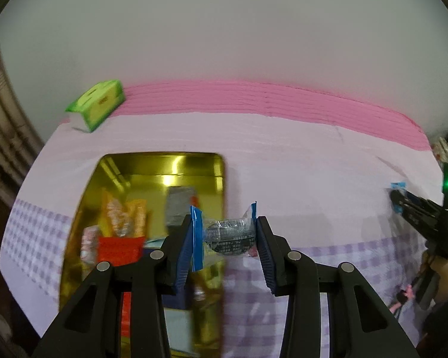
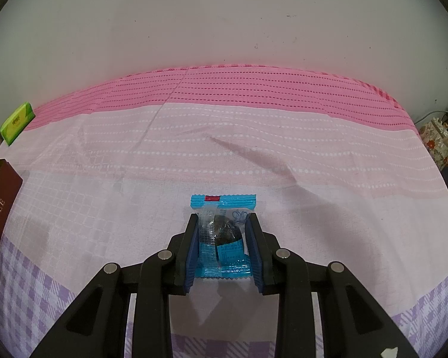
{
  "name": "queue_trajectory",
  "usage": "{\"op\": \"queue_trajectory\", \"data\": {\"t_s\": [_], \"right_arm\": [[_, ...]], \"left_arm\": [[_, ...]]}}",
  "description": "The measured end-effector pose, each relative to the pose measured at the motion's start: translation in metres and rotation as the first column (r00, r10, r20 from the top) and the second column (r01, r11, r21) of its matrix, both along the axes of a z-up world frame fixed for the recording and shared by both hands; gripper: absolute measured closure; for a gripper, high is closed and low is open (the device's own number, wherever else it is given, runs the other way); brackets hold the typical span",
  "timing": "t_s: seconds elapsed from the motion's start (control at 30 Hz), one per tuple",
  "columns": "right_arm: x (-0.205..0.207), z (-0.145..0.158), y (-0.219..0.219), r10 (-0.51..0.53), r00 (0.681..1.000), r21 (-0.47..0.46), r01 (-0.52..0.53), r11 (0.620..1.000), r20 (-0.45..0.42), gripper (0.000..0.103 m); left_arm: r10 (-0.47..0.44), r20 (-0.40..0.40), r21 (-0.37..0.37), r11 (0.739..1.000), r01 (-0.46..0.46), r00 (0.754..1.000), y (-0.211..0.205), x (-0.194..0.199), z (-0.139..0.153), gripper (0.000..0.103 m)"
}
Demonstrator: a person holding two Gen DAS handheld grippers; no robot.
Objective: Organize snacks
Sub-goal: 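Carry the blue-ended candy into the gold tin and open the left tool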
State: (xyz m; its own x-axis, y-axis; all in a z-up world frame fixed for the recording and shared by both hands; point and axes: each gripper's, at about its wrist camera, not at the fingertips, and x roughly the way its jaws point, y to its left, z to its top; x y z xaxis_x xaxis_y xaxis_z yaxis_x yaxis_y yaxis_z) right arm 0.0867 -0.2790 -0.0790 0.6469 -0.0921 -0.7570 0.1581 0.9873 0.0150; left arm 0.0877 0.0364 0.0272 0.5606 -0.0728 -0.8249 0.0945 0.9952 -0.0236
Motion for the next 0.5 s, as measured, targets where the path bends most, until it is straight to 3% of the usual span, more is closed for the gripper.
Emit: {"op": "queue_trajectory", "data": {"t_s": [0.17, 0.5], "right_arm": [[0.0, 0.0, 0.001, 0.0, 1.0, 0.0, 0.0, 1.0, 0.0, 0.075], [0.0, 0.0, 0.0, -0.001, 1.0, -0.002, 0.001, 1.0, 0.0, 0.075]], "left_arm": [[0.073, -0.015, 0.026, 0.997, -0.072, 0.997, 0.027, 0.004, -0.009, 0.062], [0.127, -0.067, 0.045, 0.991, -0.124, 0.99, 0.053, 0.011, -0.036, 0.062]]}}
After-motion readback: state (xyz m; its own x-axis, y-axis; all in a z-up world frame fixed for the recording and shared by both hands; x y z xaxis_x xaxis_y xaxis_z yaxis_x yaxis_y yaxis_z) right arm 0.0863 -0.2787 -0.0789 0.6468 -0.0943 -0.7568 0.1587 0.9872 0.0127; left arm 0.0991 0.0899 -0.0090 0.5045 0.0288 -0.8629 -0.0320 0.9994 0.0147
